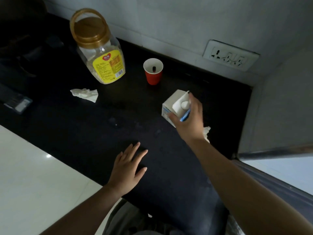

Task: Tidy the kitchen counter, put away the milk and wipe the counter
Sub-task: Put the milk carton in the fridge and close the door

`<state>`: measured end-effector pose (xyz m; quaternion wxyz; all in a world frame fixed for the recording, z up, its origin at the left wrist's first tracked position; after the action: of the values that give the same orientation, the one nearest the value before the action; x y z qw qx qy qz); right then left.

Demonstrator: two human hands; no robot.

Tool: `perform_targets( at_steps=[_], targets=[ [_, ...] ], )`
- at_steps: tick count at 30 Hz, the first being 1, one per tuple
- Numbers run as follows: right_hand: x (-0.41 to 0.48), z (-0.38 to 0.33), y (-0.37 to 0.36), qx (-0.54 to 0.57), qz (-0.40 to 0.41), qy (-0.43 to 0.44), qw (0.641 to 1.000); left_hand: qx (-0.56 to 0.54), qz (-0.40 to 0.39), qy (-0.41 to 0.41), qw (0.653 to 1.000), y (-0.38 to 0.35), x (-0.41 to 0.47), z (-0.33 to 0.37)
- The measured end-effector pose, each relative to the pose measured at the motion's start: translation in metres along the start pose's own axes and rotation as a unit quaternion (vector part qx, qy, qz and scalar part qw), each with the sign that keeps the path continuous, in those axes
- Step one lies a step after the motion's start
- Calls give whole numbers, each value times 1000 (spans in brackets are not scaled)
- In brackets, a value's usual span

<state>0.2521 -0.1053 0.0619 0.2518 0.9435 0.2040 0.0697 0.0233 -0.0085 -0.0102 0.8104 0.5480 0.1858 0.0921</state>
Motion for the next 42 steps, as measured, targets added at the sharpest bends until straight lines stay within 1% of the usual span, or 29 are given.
perform_targets(
  at_steps=[2, 5, 10, 13, 19, 21, 23, 26, 29, 30, 31, 33, 34, 38, 42],
  targets=[
    [2, -1, -4, -14, -21, 10, 1000, 4, 1, -1, 1000, 0, 0, -1],
    [5, 0, -3, -16, -32, 11, 999, 0, 3, 1, 1000, -1, -1, -2],
    [-8, -4, 12, -8, 14, 11, 1000, 3, 0, 4, 1000, -2, 1, -1],
    [-23, -8, 23, 6, 20, -2, 1000, 3, -6, 10, 1000, -2, 0, -2],
    [-78, -5, 38, 15, -31, -35, 999, -1, -24, 20, 1000, 9, -2, 5],
    [-96, -1, 43, 25, -38, -41, 998, -18, -41, 31, 999, 9, -1, 8],
    [-110, 2, 46, 38, -42, -55, 997, -39, -40, 45, 997, 12, -3, 12],
    [-129, 3, 43, 49, -63, -48, 996, -103, -23, 105, 989, 20, -14, 16],
    [-141, -4, 36, 48, -96, -27, 994, -192, 24, 155, 969, 29, -40, 21],
    [-144, -7, 33, 48, -108, -19, 993, -225, 43, 177, 957, 32, -51, 22],
    [-146, -10, 29, 49, -122, -13, 991, -268, 60, 210, 938, 35, -63, 22],
    [-151, -19, 20, 44, -153, 6, 987, -364, 95, 273, 885, 40, -88, 21],
    [-155, -25, 15, 41, -171, 17, 984, -393, 117, 289, 865, 43, -100, 21],
    [-182, -46, -7, 23, -249, 44, 967, -451, 192, 317, 812, 50, -157, 7],
    [-221, -74, -46, -4, -320, 82, 944, -485, 229, 371, 758, 50, -220, -26]
  ],
)
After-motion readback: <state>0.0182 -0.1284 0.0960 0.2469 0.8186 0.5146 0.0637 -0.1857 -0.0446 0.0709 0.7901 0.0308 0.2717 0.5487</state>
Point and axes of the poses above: each hand's wrist, its own x-axis towards the middle knuckle, its own y-axis out of the back of the hand, z = x × y, the point moved 3 cm from there along x, towards the middle knuckle, and after that the axes turned 1 degree about z, right-handed, at the moved point
